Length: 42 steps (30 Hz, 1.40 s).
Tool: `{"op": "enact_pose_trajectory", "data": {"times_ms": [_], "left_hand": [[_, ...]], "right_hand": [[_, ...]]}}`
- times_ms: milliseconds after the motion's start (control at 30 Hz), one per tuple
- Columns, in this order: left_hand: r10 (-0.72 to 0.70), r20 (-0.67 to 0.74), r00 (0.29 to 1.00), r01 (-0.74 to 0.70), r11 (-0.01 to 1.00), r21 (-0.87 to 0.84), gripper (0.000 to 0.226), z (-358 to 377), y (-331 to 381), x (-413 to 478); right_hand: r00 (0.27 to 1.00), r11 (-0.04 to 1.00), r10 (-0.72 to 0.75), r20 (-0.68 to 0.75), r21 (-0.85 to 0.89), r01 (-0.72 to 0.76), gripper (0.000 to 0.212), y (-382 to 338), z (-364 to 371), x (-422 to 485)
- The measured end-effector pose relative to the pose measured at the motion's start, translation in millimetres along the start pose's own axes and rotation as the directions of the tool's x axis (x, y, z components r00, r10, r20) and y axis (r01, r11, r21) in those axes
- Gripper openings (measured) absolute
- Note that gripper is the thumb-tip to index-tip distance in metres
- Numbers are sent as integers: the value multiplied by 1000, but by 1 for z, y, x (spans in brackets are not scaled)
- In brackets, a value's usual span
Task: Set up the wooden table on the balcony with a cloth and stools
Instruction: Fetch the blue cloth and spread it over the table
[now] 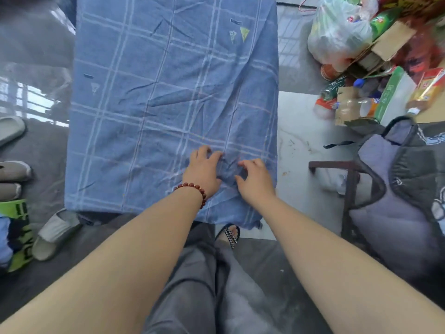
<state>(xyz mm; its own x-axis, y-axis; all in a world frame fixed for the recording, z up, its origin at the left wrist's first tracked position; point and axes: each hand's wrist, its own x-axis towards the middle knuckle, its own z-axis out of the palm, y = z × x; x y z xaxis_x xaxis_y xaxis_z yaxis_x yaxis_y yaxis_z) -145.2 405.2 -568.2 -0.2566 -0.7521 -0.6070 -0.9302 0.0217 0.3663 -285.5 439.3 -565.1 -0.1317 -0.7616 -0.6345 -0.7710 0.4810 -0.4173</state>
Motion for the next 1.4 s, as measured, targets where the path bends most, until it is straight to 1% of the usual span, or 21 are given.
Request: {"op": "enact_pose_trajectory", "data": {"times_ms": [67, 167, 233, 333, 367, 433, 500, 600, 667, 767, 867, 967, 1033, 1133, 1200, 1267, 1333, 1400], "left_hand": [[14, -32, 999, -13, 999, 35, 66, 17, -6, -18], [41, -40, 998, -38, 996, 80, 56, 35, -19, -38], [70, -40, 997, -67, 995, 79, 46, 39, -28, -47], [105, 12, 994, -106, 988, 112, 39, 39, -46, -59], [118, 31, 993, -121, 983, 139, 39, 39, -53, -62], [148, 48, 988, -156, 953, 259, 44, 35, -69, -69], [177, 40, 983, -178, 896, 408, 48, 30, -86, -74], [176, -15, 984, -139, 820, 555, 43, 22, -114, -82], [159, -37, 987, -105, 793, 599, 38, 16, -134, -85], [166, -30, 986, -104, 738, 666, 34, 8, -156, -87], [234, 7, 972, -164, 660, 733, 23, 8, -167, -88], [310, 29, 950, -215, 585, 782, 21, 15, -173, -93], [327, 47, 944, -240, 579, 780, 23, 17, -172, -98], [317, 68, 946, -252, 586, 770, 25, 17, -162, -105], [324, 100, 941, -279, 573, 771, 26, 20, -150, -110], [352, 136, 926, -324, 558, 764, 26, 26, -137, -114], [376, 141, 916, -344, 550, 761, 23, 33, -123, -116], [383, 147, 912, -353, 550, 757, 22, 42, -109, -117]], "right_hand": [[998, 999, -49, -49, -22, 48, 39, 9, 16, -20], [993, 992, -78, -91, -108, 68, 43, 14, 33, -38], [990, 981, -103, -97, -176, 85, 47, 14, 42, -45], [979, 943, -198, -49, -282, 176, 52, 8, 55, -53], [973, 922, -230, -15, -324, 213, 55, 5, 60, -56], [959, 871, -277, 50, -408, 273, 62, -1, 73, -62], [952, 832, -300, 59, -472, 292, 62, -9, 89, -67], [954, 819, -298, -30, -521, 239, 58, -20, 115, -71], [952, 842, -284, -116, -505, 189, 54, -26, 127, -73], [950, 860, -257, -179, -491, 140, 42, -32, 132, -76], [944, 840, -276, -180, -523, 146, 25, -30, 131, -76], [944, 818, -296, -147, -549, 171, 19, -23, 130, -76], [948, 819, -281, -147, -552, 158, 15, -22, 129, -77], [956, 839, -237, -173, -533, 112, 14, -16, 127, -80], [960, 871, -175, -219, -489, 47, 17, -7, 124, -85], [960, 881, -126, -251, -473, -8, 20, 5, 117, -93], [958, 891, -85, -272, -452, -50, 19, 17, 107, -100], [955, 913, -21, -295, -395, -102, 19, 28, 95, -106]]}}
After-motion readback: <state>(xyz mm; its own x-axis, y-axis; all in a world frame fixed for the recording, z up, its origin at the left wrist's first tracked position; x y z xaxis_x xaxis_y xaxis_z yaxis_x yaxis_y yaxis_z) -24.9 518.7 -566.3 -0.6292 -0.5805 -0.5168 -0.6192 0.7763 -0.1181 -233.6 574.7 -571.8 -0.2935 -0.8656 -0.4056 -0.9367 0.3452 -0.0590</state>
